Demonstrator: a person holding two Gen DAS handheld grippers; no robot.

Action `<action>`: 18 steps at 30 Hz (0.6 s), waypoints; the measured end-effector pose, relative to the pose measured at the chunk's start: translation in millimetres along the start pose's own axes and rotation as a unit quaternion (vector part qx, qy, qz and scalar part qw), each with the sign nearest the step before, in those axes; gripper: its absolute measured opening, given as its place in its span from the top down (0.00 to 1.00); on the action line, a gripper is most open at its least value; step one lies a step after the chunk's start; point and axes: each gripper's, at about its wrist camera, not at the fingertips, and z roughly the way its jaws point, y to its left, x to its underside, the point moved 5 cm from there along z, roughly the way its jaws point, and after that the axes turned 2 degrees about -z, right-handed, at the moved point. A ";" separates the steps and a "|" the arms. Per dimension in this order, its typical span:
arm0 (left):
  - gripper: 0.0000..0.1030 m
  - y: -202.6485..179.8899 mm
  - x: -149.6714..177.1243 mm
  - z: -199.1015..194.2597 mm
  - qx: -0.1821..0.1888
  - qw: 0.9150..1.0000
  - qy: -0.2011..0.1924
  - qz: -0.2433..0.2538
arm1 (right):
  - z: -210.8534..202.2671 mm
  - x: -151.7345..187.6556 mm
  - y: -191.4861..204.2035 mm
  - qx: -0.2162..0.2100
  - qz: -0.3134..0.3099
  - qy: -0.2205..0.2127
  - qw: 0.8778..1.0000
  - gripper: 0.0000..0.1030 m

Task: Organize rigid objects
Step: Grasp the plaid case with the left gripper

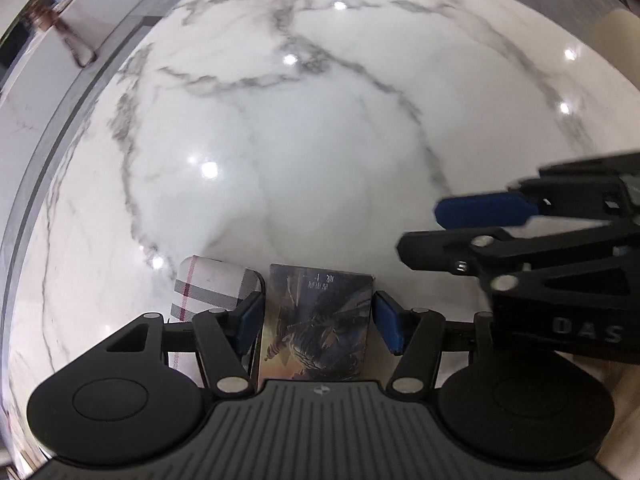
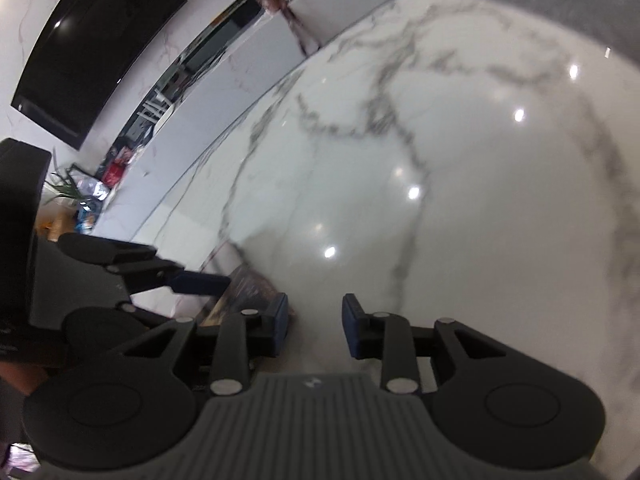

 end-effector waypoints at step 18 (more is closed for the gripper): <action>0.21 51.1 0.0 19.7 -0.050 0.994 0.088 0.050 | 21.4 28.2 51.2 -0.045 -0.069 0.085 0.993 0.55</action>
